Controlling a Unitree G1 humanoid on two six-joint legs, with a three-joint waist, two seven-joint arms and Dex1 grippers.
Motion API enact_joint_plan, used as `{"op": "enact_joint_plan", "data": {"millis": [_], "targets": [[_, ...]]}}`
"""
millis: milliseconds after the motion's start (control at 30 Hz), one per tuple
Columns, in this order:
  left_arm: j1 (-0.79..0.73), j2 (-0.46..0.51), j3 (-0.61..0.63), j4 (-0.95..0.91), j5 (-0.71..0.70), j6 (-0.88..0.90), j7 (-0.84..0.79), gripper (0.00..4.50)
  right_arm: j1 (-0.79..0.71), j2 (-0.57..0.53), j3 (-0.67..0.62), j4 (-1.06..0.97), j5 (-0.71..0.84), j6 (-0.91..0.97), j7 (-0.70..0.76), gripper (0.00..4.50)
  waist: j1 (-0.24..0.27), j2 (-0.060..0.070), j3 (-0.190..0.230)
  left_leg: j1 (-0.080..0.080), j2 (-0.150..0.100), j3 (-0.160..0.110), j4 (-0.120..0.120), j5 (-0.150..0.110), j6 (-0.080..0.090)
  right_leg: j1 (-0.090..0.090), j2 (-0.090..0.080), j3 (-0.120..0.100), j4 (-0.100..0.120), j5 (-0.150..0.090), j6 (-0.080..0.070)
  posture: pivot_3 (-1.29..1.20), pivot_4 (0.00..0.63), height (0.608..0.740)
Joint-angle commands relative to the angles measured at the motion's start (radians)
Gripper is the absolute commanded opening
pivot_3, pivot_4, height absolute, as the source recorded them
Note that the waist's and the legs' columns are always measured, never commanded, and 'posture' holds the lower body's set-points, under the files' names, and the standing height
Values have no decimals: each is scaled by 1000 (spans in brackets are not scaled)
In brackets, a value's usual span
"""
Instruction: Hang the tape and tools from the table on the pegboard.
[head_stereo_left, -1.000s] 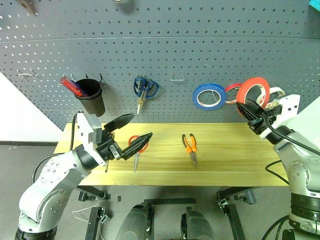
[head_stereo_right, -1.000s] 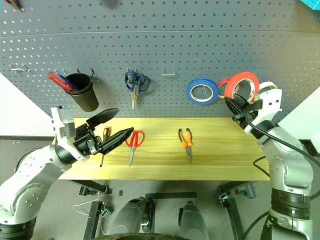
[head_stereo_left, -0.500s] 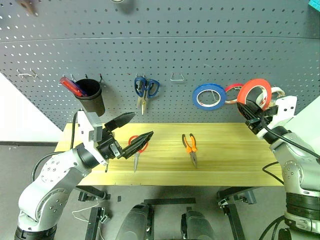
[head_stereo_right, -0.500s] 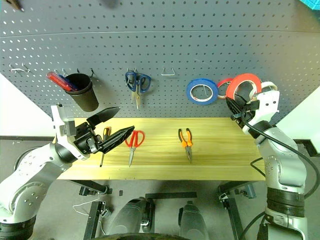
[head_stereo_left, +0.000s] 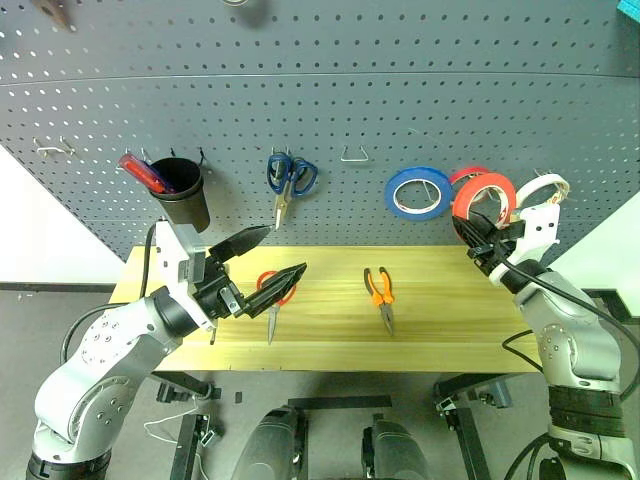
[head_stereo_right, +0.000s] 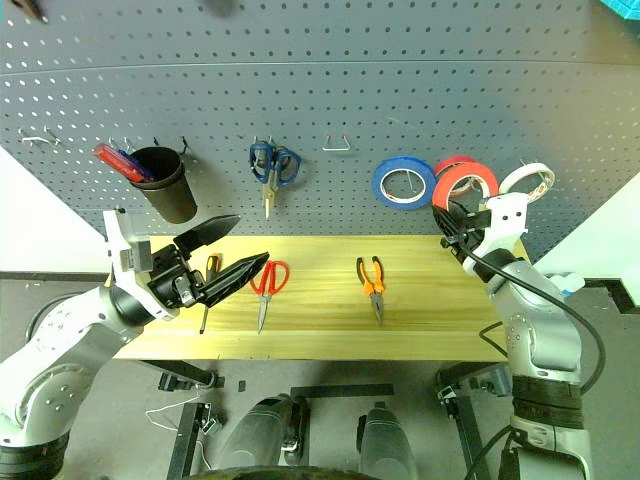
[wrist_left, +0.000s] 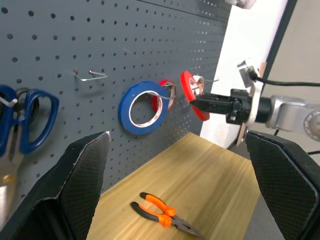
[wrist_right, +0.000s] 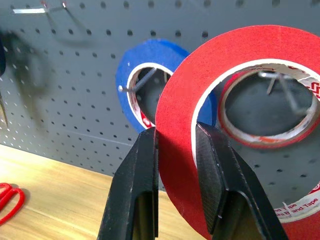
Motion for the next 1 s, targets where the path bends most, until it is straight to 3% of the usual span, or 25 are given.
{"op": "enact_joint_plan", "data": {"millis": [33, 633, 1000], "targets": [[-17, 9, 9, -50, -24, 4, 14, 4500, -36, 2, -8, 13, -9, -49, 5, 686, 0, 0, 0, 0, 0, 0, 0, 0, 0, 0, 0, 0, 0, 0, 0, 143, 157, 740], [-10, 13, 22, -51, -28, 7, 15, 4500, -150, 22, 33, 255, -93, -165, 17, 685, 0, 0, 1, 0, 0, 0, -1, 0, 0, 0, 0, 0, -1, 0, 0, 156, 163, 740], [-2, 4, 13, -37, -10, -9, 1, 4500, -143, -5, 30, 242, -104, -133, 18, 4414, 0, 0, 1, 0, 0, 0, -2, 0, 0, 0, -1, 0, -2, 0, 0, 147, 156, 740]]}}
